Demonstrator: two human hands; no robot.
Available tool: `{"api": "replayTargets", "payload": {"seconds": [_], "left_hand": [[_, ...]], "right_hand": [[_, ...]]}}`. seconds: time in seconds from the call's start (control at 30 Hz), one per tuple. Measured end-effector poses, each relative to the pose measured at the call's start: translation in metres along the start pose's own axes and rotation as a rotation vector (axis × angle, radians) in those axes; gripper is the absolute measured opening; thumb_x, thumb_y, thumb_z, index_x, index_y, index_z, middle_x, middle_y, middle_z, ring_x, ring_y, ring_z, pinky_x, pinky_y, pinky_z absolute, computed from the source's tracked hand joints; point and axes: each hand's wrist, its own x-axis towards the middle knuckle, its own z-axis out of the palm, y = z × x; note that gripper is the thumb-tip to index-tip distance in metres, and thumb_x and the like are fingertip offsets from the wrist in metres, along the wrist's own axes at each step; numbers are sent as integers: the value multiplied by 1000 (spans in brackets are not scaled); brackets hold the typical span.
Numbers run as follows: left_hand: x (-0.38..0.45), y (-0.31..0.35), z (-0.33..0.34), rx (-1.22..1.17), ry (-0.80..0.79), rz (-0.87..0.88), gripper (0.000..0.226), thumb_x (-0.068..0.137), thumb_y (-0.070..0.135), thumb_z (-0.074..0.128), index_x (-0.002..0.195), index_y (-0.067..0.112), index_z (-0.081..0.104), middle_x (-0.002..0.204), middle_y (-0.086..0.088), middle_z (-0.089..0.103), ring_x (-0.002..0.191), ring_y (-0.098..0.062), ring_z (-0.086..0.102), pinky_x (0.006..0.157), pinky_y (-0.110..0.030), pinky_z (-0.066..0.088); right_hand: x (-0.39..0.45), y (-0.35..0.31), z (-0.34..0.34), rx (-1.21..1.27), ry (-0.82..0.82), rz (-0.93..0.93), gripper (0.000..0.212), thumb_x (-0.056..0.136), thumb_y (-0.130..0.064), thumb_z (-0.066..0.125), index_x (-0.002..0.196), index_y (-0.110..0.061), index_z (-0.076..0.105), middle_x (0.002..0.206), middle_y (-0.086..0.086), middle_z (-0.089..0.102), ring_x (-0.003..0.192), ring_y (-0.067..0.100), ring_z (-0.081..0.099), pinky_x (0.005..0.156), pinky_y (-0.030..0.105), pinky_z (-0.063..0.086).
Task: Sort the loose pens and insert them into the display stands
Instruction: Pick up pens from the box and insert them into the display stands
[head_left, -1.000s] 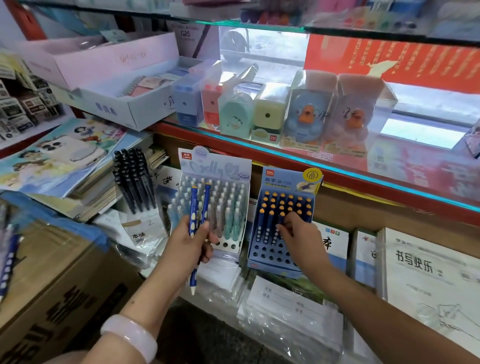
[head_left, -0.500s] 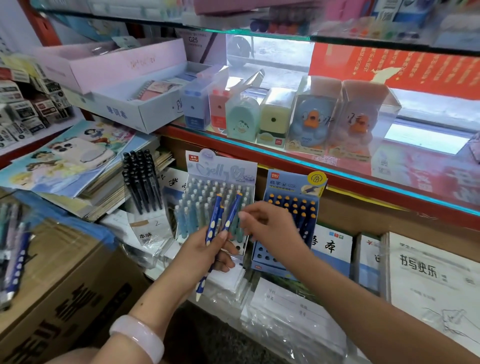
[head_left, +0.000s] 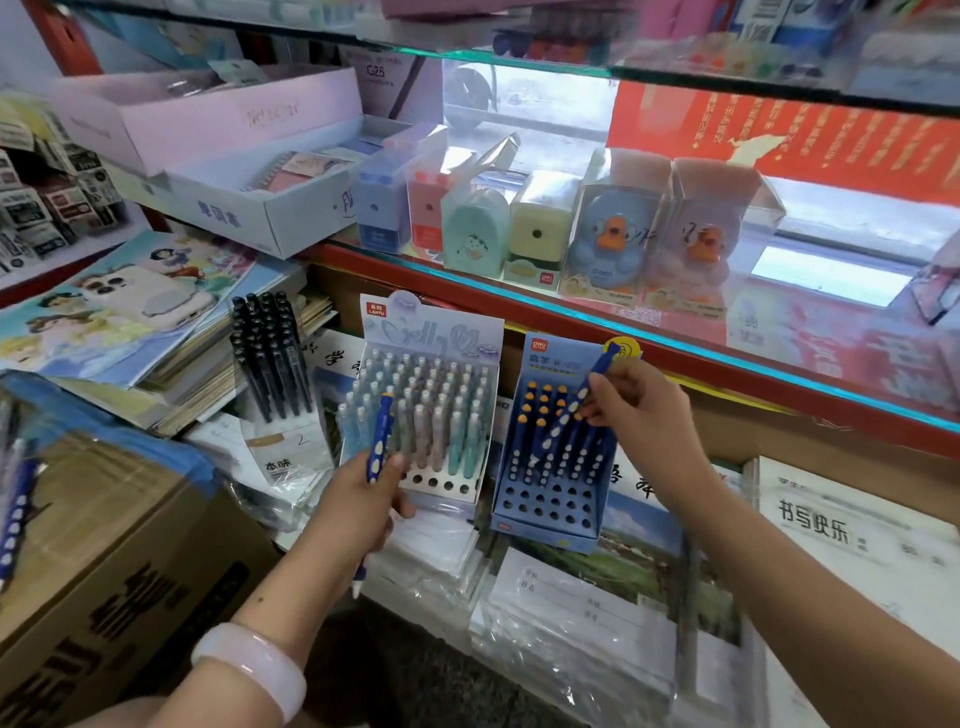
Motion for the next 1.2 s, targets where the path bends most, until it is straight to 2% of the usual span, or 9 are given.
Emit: {"api": "replayTargets", "payload": {"seconds": [0.1,0.2,0.27,0.4,0.5,0.8,0.97,1.07,1.2], "left_hand": [[3,-1,2,4,6,-16,12,98,23,44,92,15,49,63,-9,51,36,-11,31,36,-17,24],[2,2,5,-26,-6,-29,12,98,21,43,90,12,45,67,-9,52,37,-10,32,35,-18,25],[1,3,6,-59,-19,-36,13,99,18,40,88,12,42,67,-9,53,37,-9,30,35,-18,25],[-1,6,6,-72,-31,-22,14,100,15,37,87,11,42,68,-9,55,36,-8,31,38,-19,26],[-2,7,6,-67,-30,-15,15,100,13,36,89,10,45,70,-8,57,38,-7,35,40,-19,28],[-4,8,5,-26,-18,92,16,98,7,39,86,9,50,74,-6,60,57,-14,42,54,-25,35],[-7,10,4,-138,-52,73,12,96,6,44,86,9,50,69,-3,60,53,-10,45,52,-21,37],[-9,11,5,-181,-70,69,11,94,4,47,85,9,50,64,0,61,49,-5,47,50,-19,38],[-11,12,6,-178,-93,77,11,93,4,50,83,9,51,63,0,62,51,-7,48,50,-18,39]], "right_hand": [[-6,27,-10,-276,24,-71,14,92,-23,56,92,-10,61,79,7,68,76,21,66,71,39,54],[-15,46,-4,-364,-16,-104,14,93,-21,55,92,-7,59,76,1,62,71,14,59,61,24,42],[-16,52,3,-397,-7,-118,15,93,-19,56,91,-5,58,75,1,59,70,16,57,58,19,37],[-17,54,13,-398,2,-139,15,92,-16,57,93,-1,60,77,10,65,71,25,62,63,35,50],[-18,56,18,-423,-20,-143,17,93,-16,57,96,0,60,80,16,68,72,29,63,68,43,52],[-19,66,26,-519,-73,-26,20,93,-22,56,98,-4,61,85,12,69,77,25,64,69,32,50],[-26,53,24,-361,-2,71,19,92,-26,58,86,-9,62,73,5,67,64,15,62,62,33,53],[-33,28,38,-136,-158,113,18,94,-23,54,81,-14,63,67,-3,65,52,0,57,54,20,46],[-38,-14,68,131,-373,110,14,93,-23,55,83,-25,64,74,-7,65,65,4,58,60,17,51]]}}
